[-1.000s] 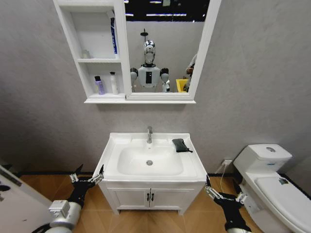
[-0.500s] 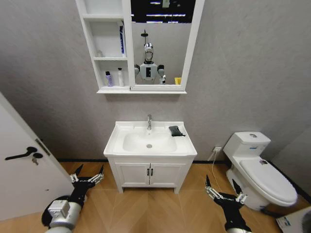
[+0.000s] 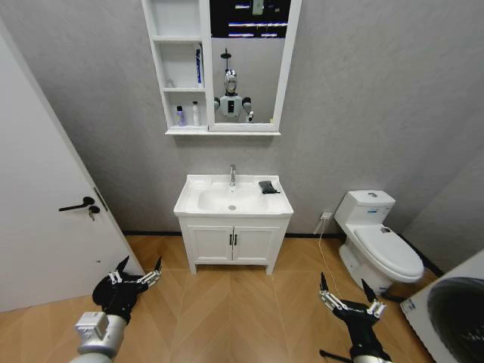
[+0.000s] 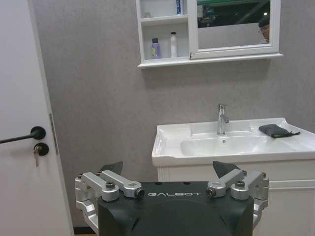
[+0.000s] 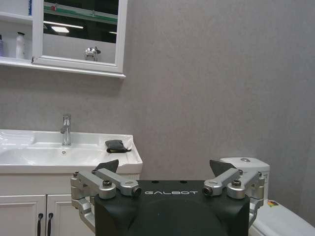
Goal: Move facial cleanser and shampoo from washbasin to cabinet, then wipe washbasin with towel.
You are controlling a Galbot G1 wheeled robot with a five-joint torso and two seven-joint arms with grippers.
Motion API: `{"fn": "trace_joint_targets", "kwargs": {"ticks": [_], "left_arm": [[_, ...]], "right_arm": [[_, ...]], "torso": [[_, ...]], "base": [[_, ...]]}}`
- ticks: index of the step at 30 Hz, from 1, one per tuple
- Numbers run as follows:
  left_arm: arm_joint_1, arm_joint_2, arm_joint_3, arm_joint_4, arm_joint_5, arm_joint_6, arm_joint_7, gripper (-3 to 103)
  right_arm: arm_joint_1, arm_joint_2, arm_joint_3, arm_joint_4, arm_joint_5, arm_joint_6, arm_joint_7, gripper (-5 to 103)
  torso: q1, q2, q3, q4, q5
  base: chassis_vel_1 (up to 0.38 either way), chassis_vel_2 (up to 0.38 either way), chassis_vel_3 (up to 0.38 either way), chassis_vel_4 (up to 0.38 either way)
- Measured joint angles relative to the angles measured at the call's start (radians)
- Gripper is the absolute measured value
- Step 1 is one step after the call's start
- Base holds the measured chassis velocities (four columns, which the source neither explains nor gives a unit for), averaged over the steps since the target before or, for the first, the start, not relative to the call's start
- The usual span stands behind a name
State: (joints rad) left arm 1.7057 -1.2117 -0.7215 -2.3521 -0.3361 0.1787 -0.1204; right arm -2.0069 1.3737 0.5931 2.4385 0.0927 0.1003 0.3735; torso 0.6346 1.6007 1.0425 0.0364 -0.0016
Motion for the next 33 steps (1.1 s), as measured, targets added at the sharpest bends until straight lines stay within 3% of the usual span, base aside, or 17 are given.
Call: {"fn": "trace_joint_targets", "kwargs": {"ticks": [3,4,5,6,7,11,14,19,33], "left_arm": [[0.0,0.0,0.0,0.0,0.0,0.0,0.0,100],[0.0,0.0,0.0,0.0,0.0,0.0,0.0,100],[0.0,0.0,0.0,0.0,0.0,0.0,0.0,100],[0.0,0.0,0.0,0.0,0.0,0.0,0.0,100],[0.001,0.0,0.0,0.0,0.0,0.0,0.0,100],[0.0,0.0,0.0,0.0,0.0,0.0,0.0,100],[0.0,0.0,0.0,0.0,0.0,0.0,0.0,100],[0.0,0.0,0.0,0.0,0.0,0.0,0.0,100],[0.0,0.0,0.0,0.0,0.0,0.0,0.0,100]], "right_arm": [[0.0,0.0,0.0,0.0,0.0,0.0,0.0,100],[0.0,0.0,0.0,0.0,0.0,0.0,0.0,100],[0.0,0.0,0.0,0.0,0.0,0.0,0.0,100],[0.0,0.0,0.0,0.0,0.0,0.0,0.0,100],[0.0,0.0,0.0,0.0,0.0,0.0,0.0,100],[0.0,0.0,0.0,0.0,0.0,0.0,0.0,100],[0.0,0.0,0.0,0.0,0.0,0.0,0.0,100],[0.0,0.0,0.0,0.0,0.0,0.0,0.0,100],[0.0,0.0,0.0,0.0,0.0,0.0,0.0,100]], "torso": [[0.0,0.0,0.0,0.0012,0.0029],[0.0,0.0,0.0,0.0012,0.0029],[-0.001,0.0,0.0,0.0001,0.0002],[-0.001,0.0,0.0,0.001,0.0023],[-0.001,0.0,0.0,0.0014,0.0017],[-0.001,0.0,0.0,0.0003,0.001],[-0.001,0.0,0.0,-0.0002,0.002],[0.002,-0.001,0.001,0.0012,0.0018],[0.0,0.0,0.0,0.0005,0.0015]], "base": [[0.363,-0.343,-0.36,0.353],[0.34,-0.324,-0.364,0.35],[0.273,-0.323,-0.297,0.273],[0.273,-0.129,-0.271,0.273],[0.208,-0.129,-0.226,0.176],[0.127,-0.047,-0.171,0.134],[-0.052,-0.037,-0.063,-0.01],[-0.078,0.016,0.095,-0.037],[-0.008,0.009,0.012,-0.005]]}}
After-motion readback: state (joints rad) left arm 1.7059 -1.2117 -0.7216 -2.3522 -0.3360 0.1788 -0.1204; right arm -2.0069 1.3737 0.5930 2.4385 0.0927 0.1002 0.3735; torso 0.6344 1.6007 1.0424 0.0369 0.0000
